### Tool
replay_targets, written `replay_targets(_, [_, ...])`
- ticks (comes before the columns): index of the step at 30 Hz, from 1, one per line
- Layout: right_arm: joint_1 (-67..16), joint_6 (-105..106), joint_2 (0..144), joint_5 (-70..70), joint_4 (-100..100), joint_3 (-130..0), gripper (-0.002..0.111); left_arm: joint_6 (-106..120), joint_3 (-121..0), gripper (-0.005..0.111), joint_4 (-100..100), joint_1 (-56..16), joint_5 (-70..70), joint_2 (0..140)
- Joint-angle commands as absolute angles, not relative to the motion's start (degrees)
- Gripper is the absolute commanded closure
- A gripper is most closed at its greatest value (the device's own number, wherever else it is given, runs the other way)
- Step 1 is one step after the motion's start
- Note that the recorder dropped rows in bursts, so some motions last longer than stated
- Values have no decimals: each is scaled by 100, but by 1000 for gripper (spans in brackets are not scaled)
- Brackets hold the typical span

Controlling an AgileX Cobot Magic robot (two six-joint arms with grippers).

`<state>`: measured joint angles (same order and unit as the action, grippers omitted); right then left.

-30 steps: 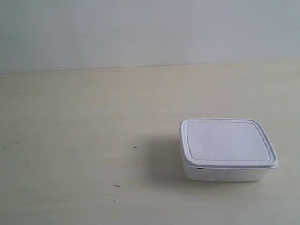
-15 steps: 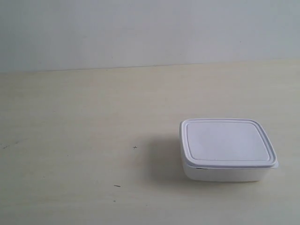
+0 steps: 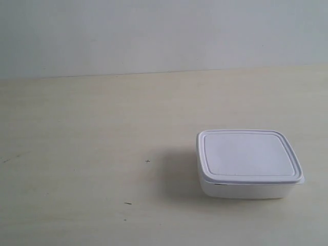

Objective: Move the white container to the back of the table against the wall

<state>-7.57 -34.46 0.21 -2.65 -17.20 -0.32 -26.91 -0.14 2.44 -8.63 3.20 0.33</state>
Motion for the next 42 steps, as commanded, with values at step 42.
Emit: replay_targets(42, [-728, -364, 8238, 4724, 1346, -4041, 108, -4592, -6152, 107, 1869, -5488, -670, 10775])
